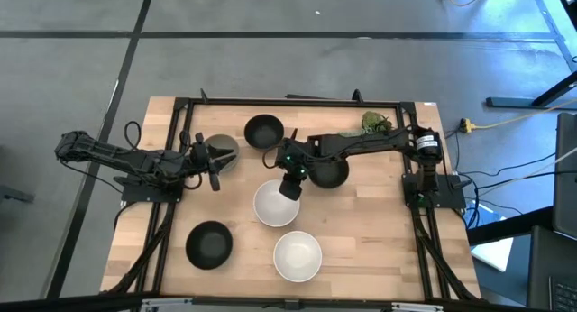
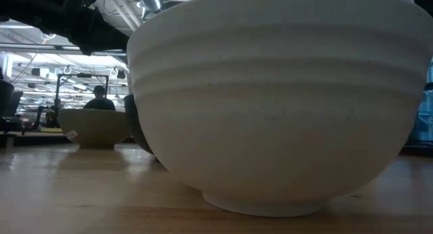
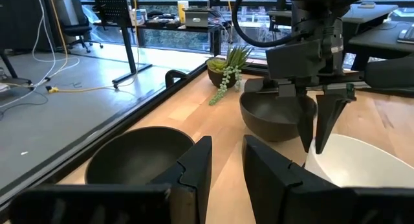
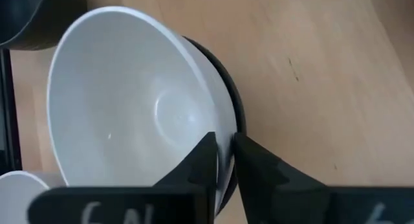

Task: Nest bowls inside each other
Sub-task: Stack the white bowl on top of the black bowl, then stack the black bowl on top of the white bowl

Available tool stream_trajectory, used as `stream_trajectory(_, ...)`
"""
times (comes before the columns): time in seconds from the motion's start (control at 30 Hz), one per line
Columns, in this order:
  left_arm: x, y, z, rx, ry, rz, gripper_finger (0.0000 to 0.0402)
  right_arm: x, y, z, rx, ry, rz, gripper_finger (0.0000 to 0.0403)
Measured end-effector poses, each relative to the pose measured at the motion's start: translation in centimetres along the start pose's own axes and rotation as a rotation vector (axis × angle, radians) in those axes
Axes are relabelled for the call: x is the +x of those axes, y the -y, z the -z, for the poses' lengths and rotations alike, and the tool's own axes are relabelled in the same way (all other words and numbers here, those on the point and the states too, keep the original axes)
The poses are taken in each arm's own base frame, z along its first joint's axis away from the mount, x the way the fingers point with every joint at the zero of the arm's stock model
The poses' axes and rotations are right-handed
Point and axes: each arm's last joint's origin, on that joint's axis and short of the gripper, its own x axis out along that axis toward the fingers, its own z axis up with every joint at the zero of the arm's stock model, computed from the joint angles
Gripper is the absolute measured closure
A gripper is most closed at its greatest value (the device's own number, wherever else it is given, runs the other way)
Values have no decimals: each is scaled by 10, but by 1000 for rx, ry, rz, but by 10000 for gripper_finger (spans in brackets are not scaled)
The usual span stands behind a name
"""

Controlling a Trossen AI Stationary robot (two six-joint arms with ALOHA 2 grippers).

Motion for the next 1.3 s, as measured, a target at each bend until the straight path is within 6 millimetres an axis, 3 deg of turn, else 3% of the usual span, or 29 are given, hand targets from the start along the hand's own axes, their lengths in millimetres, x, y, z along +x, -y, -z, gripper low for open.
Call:
stream_trajectory(0.27,0,0,0,1,-1,0,320,0,-1,0,1,-12,-32,328)
stream_trajectory(0.67,0,0,0,1,-1,0,320,-3,-2,0,-29,-7,-42,200)
stream_trajectory(0.83,0,0,2,12,-14,-2,320,-23,-9,-6,-85,78,-38,178)
stream_trajectory(1.1,0,0,2,17,-22,-3,320,-65,-12,-1,-139,125,126,175)
stream_trajectory(1.3,0,0,3,19,-24,-3,320,-76,-9,9,-162,42,207,175)
